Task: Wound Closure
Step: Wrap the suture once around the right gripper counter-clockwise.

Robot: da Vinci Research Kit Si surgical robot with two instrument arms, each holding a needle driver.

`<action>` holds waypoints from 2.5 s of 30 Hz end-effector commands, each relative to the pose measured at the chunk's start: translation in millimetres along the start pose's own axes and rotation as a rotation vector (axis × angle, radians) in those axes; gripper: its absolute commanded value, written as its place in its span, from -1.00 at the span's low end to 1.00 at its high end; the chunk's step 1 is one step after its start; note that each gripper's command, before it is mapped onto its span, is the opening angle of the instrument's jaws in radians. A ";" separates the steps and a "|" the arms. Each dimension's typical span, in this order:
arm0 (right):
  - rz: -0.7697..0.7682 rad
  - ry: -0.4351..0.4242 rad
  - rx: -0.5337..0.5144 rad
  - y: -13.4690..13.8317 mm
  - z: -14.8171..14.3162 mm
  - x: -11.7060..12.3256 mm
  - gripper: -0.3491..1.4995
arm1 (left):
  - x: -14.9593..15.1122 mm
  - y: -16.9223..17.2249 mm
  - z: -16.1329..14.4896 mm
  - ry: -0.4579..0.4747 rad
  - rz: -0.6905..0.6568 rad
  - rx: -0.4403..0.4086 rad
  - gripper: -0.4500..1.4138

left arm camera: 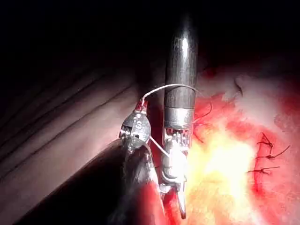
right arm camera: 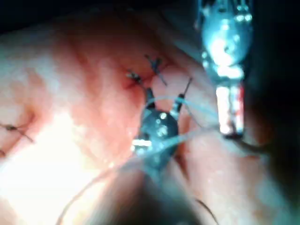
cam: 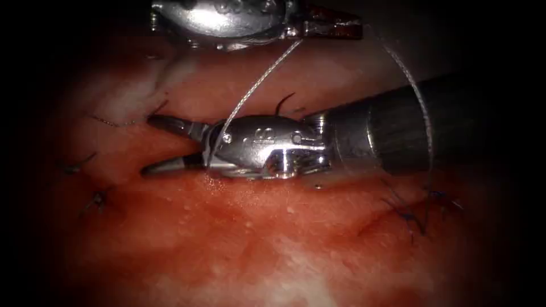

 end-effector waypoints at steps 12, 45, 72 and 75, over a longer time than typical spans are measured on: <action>0.032 0.086 0.147 -1.3 -1.7 0.6 0.40 | -6.2 -3.2 1.3 0.018 0.052 0.010 -1.00; 0.111 0.241 0.019 -0.8 -10.9 -0.2 0.34 | -18.4 0.7 2.6 0.055 0.029 0.046 -1.00; 0.223 0.269 -0.197 1.0 -12.6 -5.2 0.16 | -17.5 8.3 -0.6 0.177 -0.019 0.110 -1.00; 0.227 0.270 -0.197 0.9 -12.5 -5.4 0.05 | -17.1 8.8 -1.1 0.196 -0.023 0.113 -1.00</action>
